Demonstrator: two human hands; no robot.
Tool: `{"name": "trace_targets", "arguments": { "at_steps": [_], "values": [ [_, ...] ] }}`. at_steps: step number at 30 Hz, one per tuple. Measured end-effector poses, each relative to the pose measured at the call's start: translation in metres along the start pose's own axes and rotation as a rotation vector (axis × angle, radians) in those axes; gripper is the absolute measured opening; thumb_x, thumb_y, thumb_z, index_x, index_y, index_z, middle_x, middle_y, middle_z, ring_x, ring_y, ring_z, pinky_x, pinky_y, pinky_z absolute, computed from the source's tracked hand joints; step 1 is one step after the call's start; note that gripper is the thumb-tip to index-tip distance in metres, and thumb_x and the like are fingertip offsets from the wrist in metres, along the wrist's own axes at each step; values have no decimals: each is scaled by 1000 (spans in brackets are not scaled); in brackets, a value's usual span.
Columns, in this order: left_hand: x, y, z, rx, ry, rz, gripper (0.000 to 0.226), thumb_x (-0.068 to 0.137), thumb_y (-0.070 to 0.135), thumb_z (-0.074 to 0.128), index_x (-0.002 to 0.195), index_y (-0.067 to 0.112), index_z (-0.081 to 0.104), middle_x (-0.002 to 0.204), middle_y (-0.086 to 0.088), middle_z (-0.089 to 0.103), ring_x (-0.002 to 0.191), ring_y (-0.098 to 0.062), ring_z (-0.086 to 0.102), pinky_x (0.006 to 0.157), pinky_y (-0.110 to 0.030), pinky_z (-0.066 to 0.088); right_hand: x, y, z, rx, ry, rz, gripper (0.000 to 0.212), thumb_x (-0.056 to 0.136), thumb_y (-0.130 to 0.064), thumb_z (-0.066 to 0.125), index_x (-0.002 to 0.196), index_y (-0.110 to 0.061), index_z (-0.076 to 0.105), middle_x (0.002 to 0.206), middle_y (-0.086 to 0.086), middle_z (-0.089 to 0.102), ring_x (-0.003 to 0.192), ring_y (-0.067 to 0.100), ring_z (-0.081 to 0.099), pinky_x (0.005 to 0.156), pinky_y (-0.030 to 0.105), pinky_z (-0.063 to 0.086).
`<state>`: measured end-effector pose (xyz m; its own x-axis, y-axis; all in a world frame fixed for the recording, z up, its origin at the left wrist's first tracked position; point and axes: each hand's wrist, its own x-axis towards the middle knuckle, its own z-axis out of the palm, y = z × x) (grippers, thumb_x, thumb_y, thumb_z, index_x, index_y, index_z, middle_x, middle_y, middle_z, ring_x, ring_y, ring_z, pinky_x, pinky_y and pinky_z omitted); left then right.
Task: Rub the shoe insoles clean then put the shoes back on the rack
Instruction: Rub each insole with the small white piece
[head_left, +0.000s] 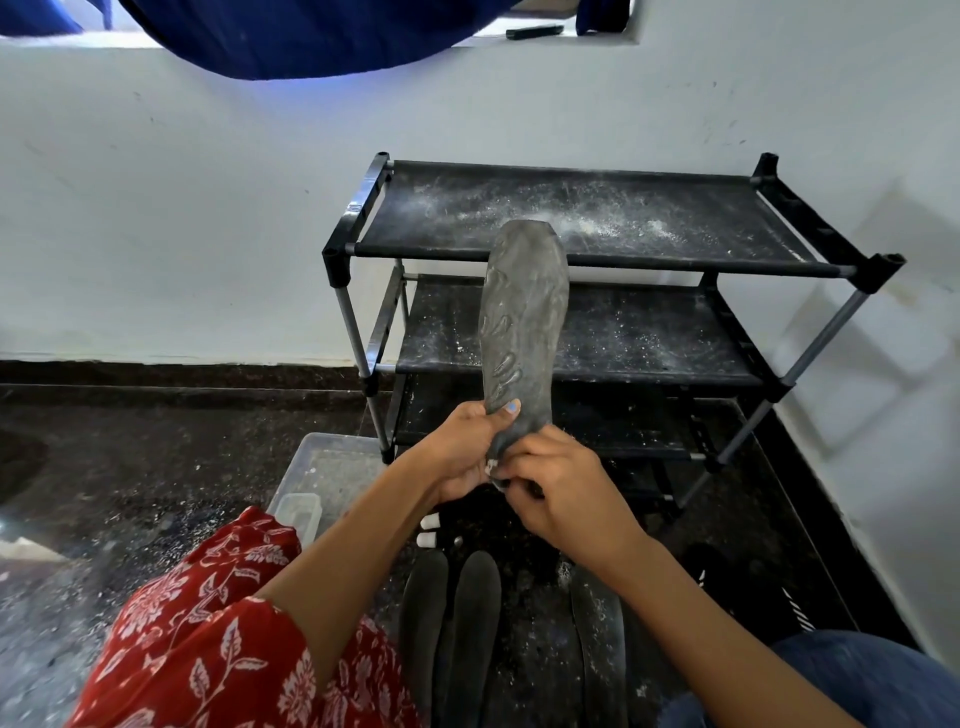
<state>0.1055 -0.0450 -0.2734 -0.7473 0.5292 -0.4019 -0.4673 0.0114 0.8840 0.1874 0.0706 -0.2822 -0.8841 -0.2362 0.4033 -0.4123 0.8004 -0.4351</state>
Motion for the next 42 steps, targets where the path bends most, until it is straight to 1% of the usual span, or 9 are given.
{"name": "trace_targets", "arguments": {
  "at_steps": [4, 8, 11, 15, 22, 28, 32, 35, 42],
  "values": [
    [1, 0, -3, -15, 15, -19, 35, 101, 18, 39, 119, -8, 53, 118, -27, 61, 106, -33, 60, 86, -41, 51, 1, -1, -5, -33, -92, -18, 15, 64, -8, 59, 68, -15, 73, 71, -6, 66, 73, 14, 57, 69, 30, 53],
    [1, 0, -3, 19, 15, -31, 28, 101, 20, 39, 98, 2, 60, 78, -9, 68, 66, -17, 64, 55, -27, 53, 0, -2, -5, 40, 5, 3, 15, 68, -2, 63, 74, -12, 72, 77, -5, 66, 75, 14, 56, 69, 25, 50],
    [1, -1, -1, 36, 33, -17, 31, 101, 19, 38, 110, -3, 59, 98, -17, 67, 81, -21, 64, 64, -27, 55, -2, -4, -2, -38, -59, -68, 21, 76, -9, 54, 84, -12, 74, 87, -3, 67, 84, 18, 59, 73, 28, 52],
    [0, 2, -4, 26, 27, -33, 37, 102, 19, 36, 122, -7, 52, 120, -26, 60, 102, -31, 62, 81, -39, 53, -2, -2, 0, -171, -143, -109, 32, 75, -21, 41, 68, -17, 72, 75, -7, 63, 77, 14, 54, 63, 28, 53],
    [2, -1, -5, 42, 29, -31, 28, 102, 19, 38, 99, 2, 60, 78, -9, 69, 63, -13, 66, 52, -24, 55, -1, -8, -2, -74, -7, -77, 22, 78, -11, 50, 76, -9, 72, 79, -2, 64, 77, 17, 56, 70, 24, 48],
    [1, 2, -7, 20, 11, -29, 35, 102, 20, 36, 118, -5, 55, 113, -23, 65, 100, -29, 65, 86, -42, 52, -4, -2, 3, -187, -133, -96, 32, 73, -20, 39, 66, -16, 70, 70, -7, 62, 75, 14, 55, 59, 27, 53],
    [1, 0, -6, 1, 21, 3, 28, 101, 19, 38, 96, 4, 61, 79, -6, 73, 72, -16, 70, 70, -37, 57, -3, 3, -3, -46, 35, 28, 21, 72, -14, 49, 62, -14, 67, 69, -6, 61, 72, 9, 49, 64, 22, 47],
    [1, -2, -5, -4, 16, 6, 26, 101, 21, 40, 96, 6, 61, 79, -7, 71, 71, -16, 69, 69, -36, 57, 0, 7, -4, -11, 179, 102, 19, 75, -3, 58, 83, -10, 73, 85, -3, 66, 80, 13, 53, 72, 21, 45],
    [0, -2, -5, -60, 11, 0, 30, 101, 20, 39, 100, 0, 61, 87, -10, 72, 76, -18, 71, 71, -35, 58, -3, 11, -1, 11, 0, 148, 19, 66, -2, 65, 77, -14, 75, 80, -5, 69, 74, 14, 61, 71, 26, 53]
  ]
}}
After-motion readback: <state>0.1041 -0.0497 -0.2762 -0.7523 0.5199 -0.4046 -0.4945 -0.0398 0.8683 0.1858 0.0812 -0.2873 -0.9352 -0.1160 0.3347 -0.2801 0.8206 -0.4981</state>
